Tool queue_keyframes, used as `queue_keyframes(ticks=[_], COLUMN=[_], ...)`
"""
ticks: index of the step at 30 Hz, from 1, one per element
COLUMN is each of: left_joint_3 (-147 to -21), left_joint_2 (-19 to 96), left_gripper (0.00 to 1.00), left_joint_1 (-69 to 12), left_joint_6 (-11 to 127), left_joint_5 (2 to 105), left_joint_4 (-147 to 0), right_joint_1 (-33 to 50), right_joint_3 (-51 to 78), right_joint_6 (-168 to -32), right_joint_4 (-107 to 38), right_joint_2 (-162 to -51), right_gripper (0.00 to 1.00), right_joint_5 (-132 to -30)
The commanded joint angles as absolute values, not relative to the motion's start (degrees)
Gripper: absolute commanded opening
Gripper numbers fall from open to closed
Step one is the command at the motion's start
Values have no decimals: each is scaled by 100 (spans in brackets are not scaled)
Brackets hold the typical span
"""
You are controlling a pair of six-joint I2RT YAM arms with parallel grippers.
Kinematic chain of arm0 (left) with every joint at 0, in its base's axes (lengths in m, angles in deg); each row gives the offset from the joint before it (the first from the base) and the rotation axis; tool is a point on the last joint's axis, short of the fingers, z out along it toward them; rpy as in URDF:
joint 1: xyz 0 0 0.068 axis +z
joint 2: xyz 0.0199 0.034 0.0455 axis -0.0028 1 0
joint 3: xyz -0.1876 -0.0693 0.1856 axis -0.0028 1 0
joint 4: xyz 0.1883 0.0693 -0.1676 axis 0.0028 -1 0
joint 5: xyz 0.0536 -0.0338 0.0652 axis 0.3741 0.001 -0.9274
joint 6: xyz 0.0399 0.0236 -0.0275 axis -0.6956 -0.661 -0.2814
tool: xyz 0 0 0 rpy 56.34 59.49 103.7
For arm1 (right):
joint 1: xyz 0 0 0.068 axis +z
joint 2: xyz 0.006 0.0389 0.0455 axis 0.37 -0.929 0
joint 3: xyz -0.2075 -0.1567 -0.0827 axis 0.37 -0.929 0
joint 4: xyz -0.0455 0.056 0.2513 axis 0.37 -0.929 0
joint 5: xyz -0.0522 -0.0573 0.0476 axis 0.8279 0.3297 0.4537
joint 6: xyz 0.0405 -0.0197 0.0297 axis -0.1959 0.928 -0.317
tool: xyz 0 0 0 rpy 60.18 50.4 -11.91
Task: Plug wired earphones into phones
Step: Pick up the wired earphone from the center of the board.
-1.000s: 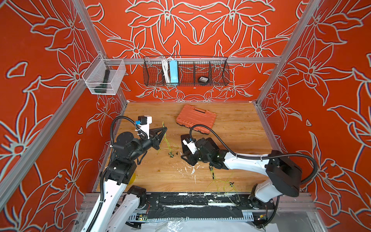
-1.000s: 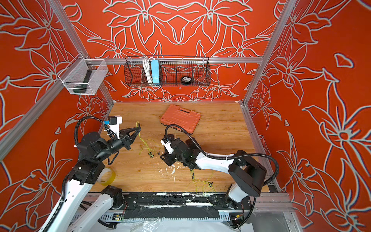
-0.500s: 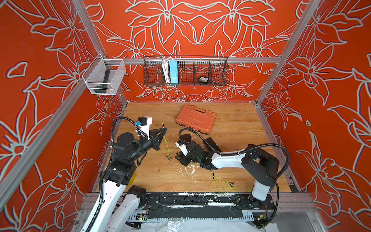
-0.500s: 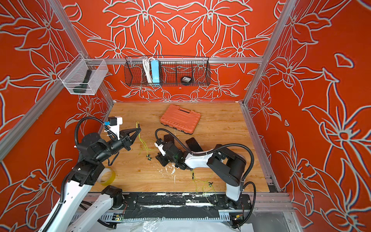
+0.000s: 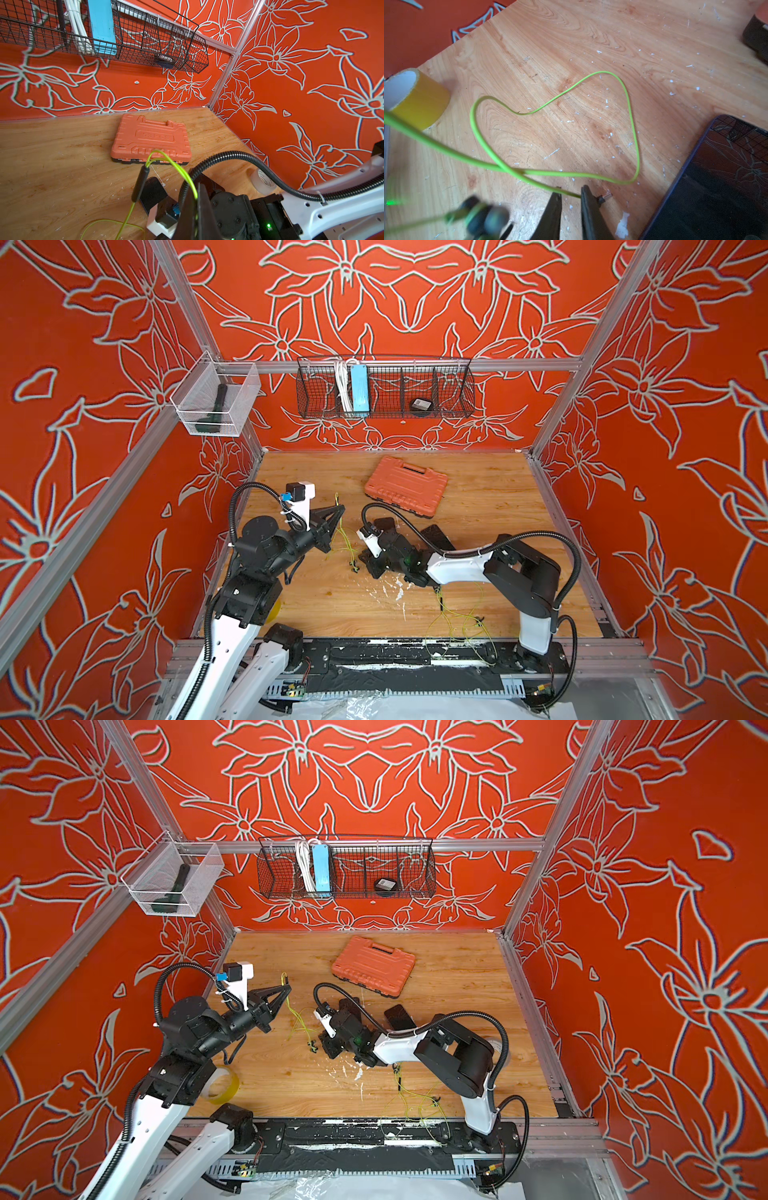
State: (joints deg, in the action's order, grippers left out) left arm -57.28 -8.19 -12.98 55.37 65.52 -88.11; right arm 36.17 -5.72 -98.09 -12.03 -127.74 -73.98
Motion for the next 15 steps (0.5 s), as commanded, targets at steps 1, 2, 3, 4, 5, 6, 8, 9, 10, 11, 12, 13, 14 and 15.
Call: queue_keyframes(ticks=[1, 2, 3, 4, 5, 6, 8, 9, 10, 11, 12, 13, 14, 15], left_joint_3=[-5854, -5855, -5863, -5855, -5855, -5854, -5855, -5859, -5857, -5855, -5840, -5830, -5805, -5777], left_joint_2=[-884, -882, -884, -895, -890, -896, -904, -914, -922, -931, -938, -946, -953, -963], left_gripper=[0, 0, 0, 0, 0, 0, 0, 0, 0, 0, 0, 0, 0, 0], left_joint_1=[-1352, -1352, -1352, -1358, -1361, -1361, -1361, -1361, -1361, -1361, -1358, -1361, -1361, -1365], left_joint_6=[5467, 5473, 5479, 5474, 5481, 5482, 5473, 5465, 5452, 5425, 5397, 5366, 5337, 5340], left_joint_5=[6501, 6496, 6517, 6522, 6522, 6520, 6508, 6490, 6464, 6427, 6378, 6292, 6120, 5856], left_joint_4=[-8797, -8806, -8800, -8805, -8800, -8809, -8817, -8826, -8842, -8861, -8882, -8909, -8947, -9016], right_joint_1=[3656, 3660, 3656, 3655, 3655, 3655, 3655, 3655, 3655, 3656, 3656, 3656, 3656, 3656], right_joint_3=[-398, -355, -306, -268, -215, -174, -141, -124, -104, -76, -66, -87, -129, -203], right_joint_6=[-9804, -9810, -9803, -9803, -9812, -9814, -9812, -9813, -9814, -9797, -9781, -9766, -9723, -9690], right_joint_4=[-1174, -1199, -1222, -1233, -1270, -1291, -1244, -1230, -1237, -1255, -1277, -1303, -1356, -1418], right_joint_2=[-12927, -12960, -12997, -13028, -13067, -13095, -13142, -13168, -13184, -13192, -13185, -13144, -13056, -12934], right_gripper=[24, 25, 25, 26, 27, 27, 25, 23, 22, 17, 2, 0, 0, 0], right_joint_5=[-7349, -7354, -7378, -7398, -7400, -7398, -7375, -7362, -7335, -7281, -7226, -7165, -7120, -7064])
